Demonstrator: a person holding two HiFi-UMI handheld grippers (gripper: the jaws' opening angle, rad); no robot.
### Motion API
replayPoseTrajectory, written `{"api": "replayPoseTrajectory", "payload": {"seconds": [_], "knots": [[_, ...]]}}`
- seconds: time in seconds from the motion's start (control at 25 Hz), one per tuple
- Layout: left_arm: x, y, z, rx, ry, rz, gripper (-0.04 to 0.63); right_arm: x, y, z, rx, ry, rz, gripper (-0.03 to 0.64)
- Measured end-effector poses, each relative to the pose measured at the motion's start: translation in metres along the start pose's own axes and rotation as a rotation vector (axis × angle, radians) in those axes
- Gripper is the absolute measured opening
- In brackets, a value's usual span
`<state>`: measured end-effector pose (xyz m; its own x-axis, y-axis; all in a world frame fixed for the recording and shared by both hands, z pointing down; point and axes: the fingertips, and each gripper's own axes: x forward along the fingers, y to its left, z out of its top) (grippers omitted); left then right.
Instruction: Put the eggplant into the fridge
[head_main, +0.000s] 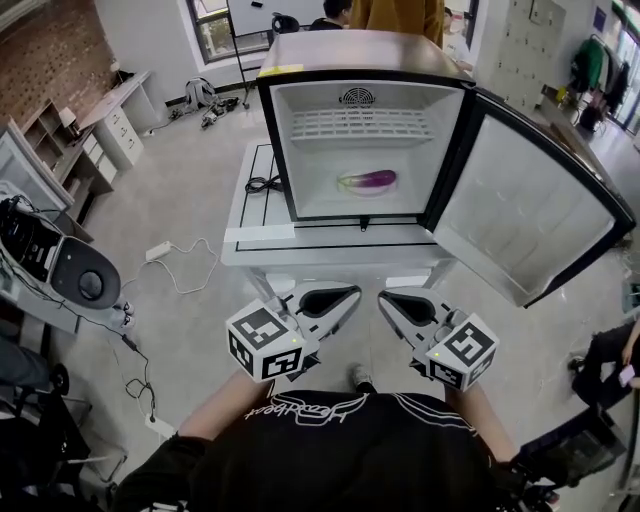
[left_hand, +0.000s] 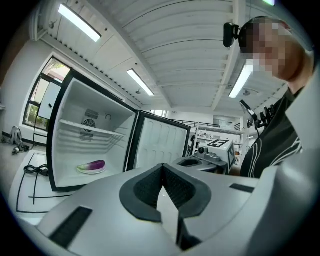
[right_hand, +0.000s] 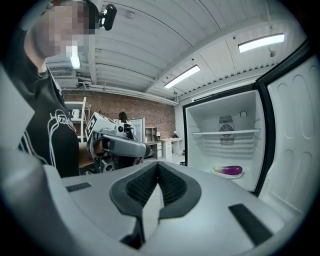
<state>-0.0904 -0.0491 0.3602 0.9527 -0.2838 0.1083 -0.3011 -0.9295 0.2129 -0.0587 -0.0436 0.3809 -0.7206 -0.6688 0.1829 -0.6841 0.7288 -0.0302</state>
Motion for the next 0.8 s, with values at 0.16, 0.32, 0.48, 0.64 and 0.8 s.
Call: {"api": "replayPoseTrajectory", "payload": {"seconds": [0.16,0.32,0.48,0.64,0.8], "knots": [[-0.023,-0.022,-0.007,0.032,0.012,-0.015,0.008,-0.008,0.029,-0.001,0.005,-0.027,-0.026,0.008],[-0.041,-0.036,-0.018,0.063,0.034,-0.011,0.008,-0.012,0.056,-0.006,-0.001,-0.018,-0.034,0.008],[-0.053,-0.046,-0.022,0.056,0.033,-0.022,0.009,-0.015,0.07,-0.005,0.005,-0.029,-0.056,0.008],[-0.064,-0.049,-0.027,0.049,0.034,-0.022,0.008,-0.014,0.08,-0.006,0.006,-0.027,-0.064,0.008],[-0.07,-0.05,-0.03,0.043,0.025,-0.021,0.008,-0.015,0.086,-0.011,0.006,-0.019,-0.07,0.008]]}}
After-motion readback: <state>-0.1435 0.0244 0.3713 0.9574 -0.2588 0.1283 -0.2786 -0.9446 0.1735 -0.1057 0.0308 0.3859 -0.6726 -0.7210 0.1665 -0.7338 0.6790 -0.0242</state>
